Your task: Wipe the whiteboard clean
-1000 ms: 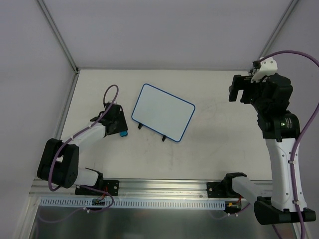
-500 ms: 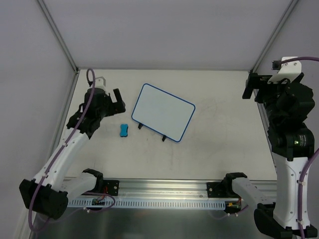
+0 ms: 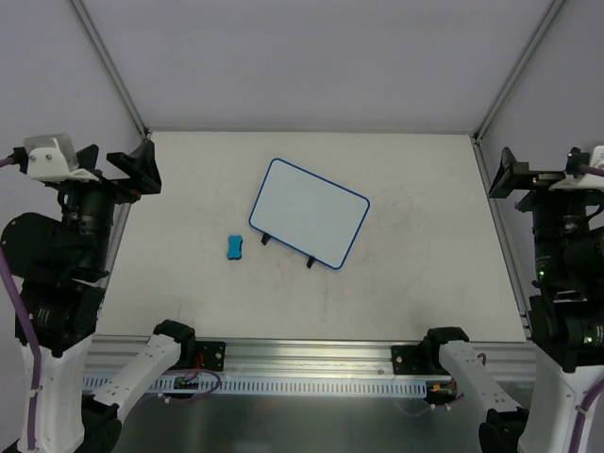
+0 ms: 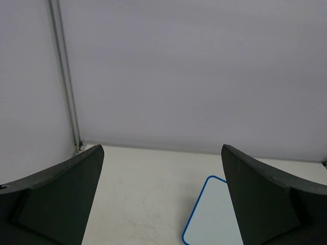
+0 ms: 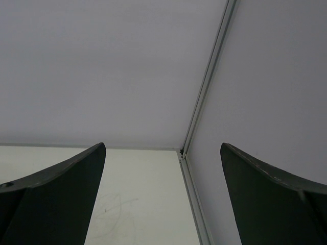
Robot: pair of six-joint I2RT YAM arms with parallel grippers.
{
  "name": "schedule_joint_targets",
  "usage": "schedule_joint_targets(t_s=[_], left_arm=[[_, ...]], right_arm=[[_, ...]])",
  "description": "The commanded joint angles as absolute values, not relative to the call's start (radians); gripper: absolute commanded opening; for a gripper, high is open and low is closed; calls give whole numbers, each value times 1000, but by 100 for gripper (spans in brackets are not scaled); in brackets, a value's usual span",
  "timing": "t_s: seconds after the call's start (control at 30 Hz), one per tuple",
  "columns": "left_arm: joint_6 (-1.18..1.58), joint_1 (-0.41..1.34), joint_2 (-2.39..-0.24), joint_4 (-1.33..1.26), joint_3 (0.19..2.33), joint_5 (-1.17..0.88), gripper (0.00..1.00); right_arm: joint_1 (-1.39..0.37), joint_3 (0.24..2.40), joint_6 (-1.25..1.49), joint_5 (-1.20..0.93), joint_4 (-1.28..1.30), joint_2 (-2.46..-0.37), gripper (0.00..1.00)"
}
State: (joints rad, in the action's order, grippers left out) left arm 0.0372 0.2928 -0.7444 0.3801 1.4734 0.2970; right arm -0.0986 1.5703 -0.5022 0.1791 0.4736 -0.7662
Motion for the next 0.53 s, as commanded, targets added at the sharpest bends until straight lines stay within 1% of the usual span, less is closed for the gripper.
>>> schedule_joint_targets(t_s=[0.0, 0.13, 0.5], left_arm=[[-63, 282, -703, 391, 1509, 341, 99], [-75, 284, -660, 387, 1522, 347, 99], [-68, 284, -618, 387, 1485, 364, 99]], right_arm=[[-92, 1569, -535, 189, 371, -716, 99], [-94, 1557, -564, 186, 345, -674, 99], [-92, 1542, -543, 161, 336, -687, 99]])
